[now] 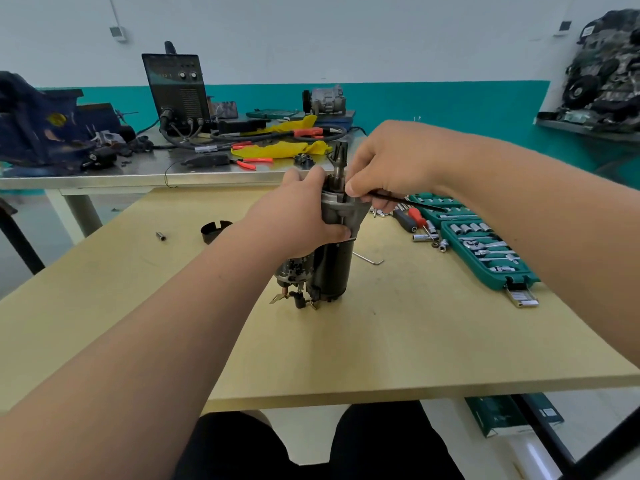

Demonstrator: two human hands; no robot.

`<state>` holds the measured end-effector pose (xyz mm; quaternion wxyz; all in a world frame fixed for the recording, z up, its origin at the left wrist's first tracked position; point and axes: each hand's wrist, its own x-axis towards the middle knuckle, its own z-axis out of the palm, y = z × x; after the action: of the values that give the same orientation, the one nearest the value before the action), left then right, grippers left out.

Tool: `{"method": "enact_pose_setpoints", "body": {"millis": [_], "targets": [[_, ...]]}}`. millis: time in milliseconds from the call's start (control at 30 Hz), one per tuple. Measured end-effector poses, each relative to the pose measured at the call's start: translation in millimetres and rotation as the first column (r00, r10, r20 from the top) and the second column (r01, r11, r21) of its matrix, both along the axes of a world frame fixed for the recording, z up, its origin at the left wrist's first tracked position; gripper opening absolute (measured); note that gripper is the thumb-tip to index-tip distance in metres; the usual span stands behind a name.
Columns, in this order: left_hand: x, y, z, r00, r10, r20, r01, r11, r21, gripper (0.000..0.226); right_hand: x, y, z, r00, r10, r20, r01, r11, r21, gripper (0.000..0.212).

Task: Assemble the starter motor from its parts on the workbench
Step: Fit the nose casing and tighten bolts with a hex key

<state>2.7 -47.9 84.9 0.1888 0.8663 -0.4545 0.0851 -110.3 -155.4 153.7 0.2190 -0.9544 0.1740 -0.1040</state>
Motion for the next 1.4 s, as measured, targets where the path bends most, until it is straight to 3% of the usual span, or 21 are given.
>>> {"method": "enact_pose_setpoints", "body": {"millis": [67, 333, 433, 533, 633, 700, 767, 833, 933, 1033, 1100, 1233, 1300, 1400], "targets": [[-2, -1, -2, 0.999, 0.033, 0.015, -0.033, 0.999, -0.003, 0.074, 2, -4, -1, 1.000, -0.028, -0.015, 0.028, 0.999, 0.019, 0.011], [-13, -8, 4, 0.993, 0.113, -0.023, -0.112, 0.993, 0.042, 0.076, 5, 1, 3, 0.995, -0.065, -0.069, 0.045, 0.964, -0.263, 0.015], [-21, -12, 5, 0.987, 0.159, 0.001, -0.159, 0.987, 0.027, 0.074, 6, 7, 2, 0.992, -0.092, -0.089, 0.038, 0.876, -0.481, 0.019], [-31, -15, 4, 0.973, 0.215, 0.077, -0.218, 0.975, 0.029, 0.070, 8, 5, -2, 0.993, -0.118, -0.021, 0.086, 0.824, -0.560, 0.021], [-42, -22, 3, 0.953, 0.279, 0.117, -0.288, 0.956, 0.061, 0.070, 11, -4, -10, 0.997, -0.079, -0.007, 0.064, 0.851, -0.522, 0.019], [-40, -21, 4, 0.960, 0.273, 0.055, -0.276, 0.959, 0.060, 0.080, 9, -13, -17, 1.000, -0.017, -0.004, 0.014, 0.913, -0.408, 0.016], [-24, -7, 6, 0.977, 0.195, -0.089, -0.202, 0.976, -0.079, 0.084, 7, -23, -22, 0.998, 0.055, 0.023, -0.046, 0.954, -0.297, 0.018], [-1, 9, 7, 0.963, 0.092, -0.253, -0.171, 0.934, -0.313, 0.076, 5, -31, -25, 0.992, 0.110, 0.059, -0.095, 0.974, -0.205, 0.023], [23, 15, 3, 0.874, -0.166, -0.457, -0.077, 0.881, -0.467, 0.062, 12, -35, -22, 0.983, 0.170, 0.063, -0.156, 0.971, -0.181, 0.026], [39, 5, 7, 0.715, -0.375, -0.590, 0.072, 0.879, -0.472, 0.031, 16, -39, -15, 0.976, 0.217, 0.022, -0.210, 0.961, -0.178, 0.025], [47, 3, 13, 0.682, -0.417, -0.601, 0.142, 0.882, -0.450, 0.033, 17, -44, -12, 0.970, 0.242, 0.002, -0.239, 0.960, -0.149, 0.021], [45, -5, 27, 0.699, -0.392, -0.599, 0.238, 0.916, -0.323, 0.057, 22, -50, -11, 0.963, 0.266, -0.034, -0.268, 0.948, -0.170, 0.022], [42, -9, 36, 0.707, -0.358, -0.611, 0.274, 0.934, -0.230, 0.054, 25, -51, -9, 0.960, 0.274, -0.055, -0.280, 0.938, -0.204, 0.024], [44, -9, 40, 0.704, -0.338, -0.624, 0.266, 0.941, -0.209, 0.034, 28, -51, -8, 0.951, 0.294, -0.094, -0.308, 0.921, -0.240, 0.021]]}}
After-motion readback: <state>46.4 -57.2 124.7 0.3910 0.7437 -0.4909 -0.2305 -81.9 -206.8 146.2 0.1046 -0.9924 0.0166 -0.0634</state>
